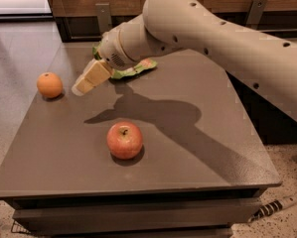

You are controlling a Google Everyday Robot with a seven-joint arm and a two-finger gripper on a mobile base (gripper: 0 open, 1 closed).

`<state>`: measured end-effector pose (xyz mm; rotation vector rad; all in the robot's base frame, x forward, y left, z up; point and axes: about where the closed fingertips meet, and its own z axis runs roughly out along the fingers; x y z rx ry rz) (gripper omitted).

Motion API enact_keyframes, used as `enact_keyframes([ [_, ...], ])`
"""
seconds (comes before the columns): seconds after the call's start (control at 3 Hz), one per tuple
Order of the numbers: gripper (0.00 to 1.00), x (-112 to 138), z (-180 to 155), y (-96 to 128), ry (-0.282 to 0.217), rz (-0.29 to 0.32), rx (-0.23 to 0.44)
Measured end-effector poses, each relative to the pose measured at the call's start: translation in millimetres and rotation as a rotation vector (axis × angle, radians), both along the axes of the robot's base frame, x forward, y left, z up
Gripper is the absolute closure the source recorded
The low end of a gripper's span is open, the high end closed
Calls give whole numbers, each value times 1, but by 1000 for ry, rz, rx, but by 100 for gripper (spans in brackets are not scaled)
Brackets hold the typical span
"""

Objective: Pick orange

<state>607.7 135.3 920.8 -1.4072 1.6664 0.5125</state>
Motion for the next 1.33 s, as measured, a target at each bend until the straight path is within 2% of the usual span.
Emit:
enact_keyframes([
  [0.33, 0, 4, -28, 33, 32, 51, 63],
  [0.67, 0, 5, -55, 88, 76, 151, 158],
  [1.0, 0, 5, -69, 124, 106, 213, 220],
  [1.33, 0, 4, -74, 143, 122, 251, 242],
])
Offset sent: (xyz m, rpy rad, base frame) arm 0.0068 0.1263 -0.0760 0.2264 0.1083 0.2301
